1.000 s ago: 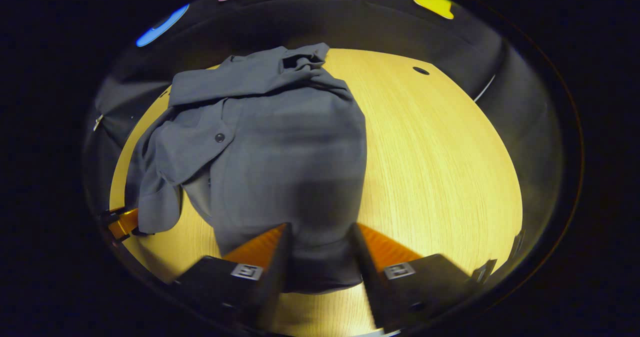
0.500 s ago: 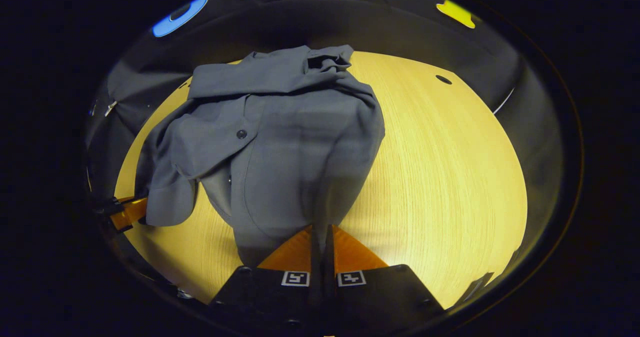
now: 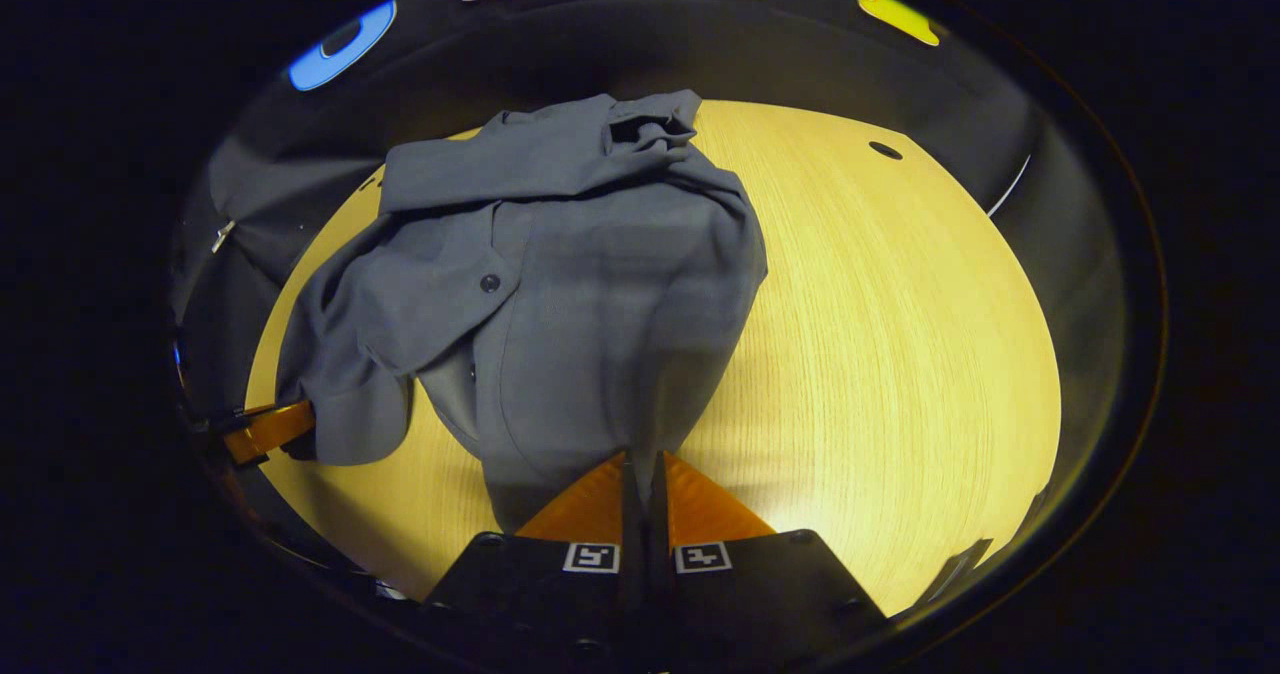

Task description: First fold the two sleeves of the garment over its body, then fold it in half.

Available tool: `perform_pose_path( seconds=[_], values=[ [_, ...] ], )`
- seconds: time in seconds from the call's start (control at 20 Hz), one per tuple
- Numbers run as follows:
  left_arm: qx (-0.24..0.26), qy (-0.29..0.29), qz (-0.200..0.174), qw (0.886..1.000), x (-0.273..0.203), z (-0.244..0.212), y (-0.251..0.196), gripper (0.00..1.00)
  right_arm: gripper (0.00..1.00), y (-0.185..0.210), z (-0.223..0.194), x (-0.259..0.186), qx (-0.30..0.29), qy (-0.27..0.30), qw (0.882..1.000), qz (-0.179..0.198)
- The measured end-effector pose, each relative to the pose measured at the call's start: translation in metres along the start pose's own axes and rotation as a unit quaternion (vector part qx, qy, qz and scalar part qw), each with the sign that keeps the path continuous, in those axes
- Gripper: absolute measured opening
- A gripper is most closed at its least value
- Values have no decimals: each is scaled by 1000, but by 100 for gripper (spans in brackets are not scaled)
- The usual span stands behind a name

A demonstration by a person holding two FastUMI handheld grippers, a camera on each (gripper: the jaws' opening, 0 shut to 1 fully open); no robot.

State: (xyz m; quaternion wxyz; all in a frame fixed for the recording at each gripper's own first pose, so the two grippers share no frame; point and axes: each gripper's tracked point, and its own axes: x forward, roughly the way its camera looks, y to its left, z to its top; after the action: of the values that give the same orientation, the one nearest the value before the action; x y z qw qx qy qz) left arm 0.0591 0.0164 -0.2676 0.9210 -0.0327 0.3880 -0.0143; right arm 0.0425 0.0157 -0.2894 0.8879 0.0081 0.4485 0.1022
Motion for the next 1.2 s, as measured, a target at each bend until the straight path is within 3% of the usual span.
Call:
perform_pose_path(
  seconds=[0.75,1.2],
  values=[
    [-43,-73,-47,995,-20,100,-11,5,6,16,93,-16,-10,-62,998,32],
    [-56,-160,-66,983,-26,219,-25,5,5,18,201,-13,-2,-133,990,44]
  ],
)
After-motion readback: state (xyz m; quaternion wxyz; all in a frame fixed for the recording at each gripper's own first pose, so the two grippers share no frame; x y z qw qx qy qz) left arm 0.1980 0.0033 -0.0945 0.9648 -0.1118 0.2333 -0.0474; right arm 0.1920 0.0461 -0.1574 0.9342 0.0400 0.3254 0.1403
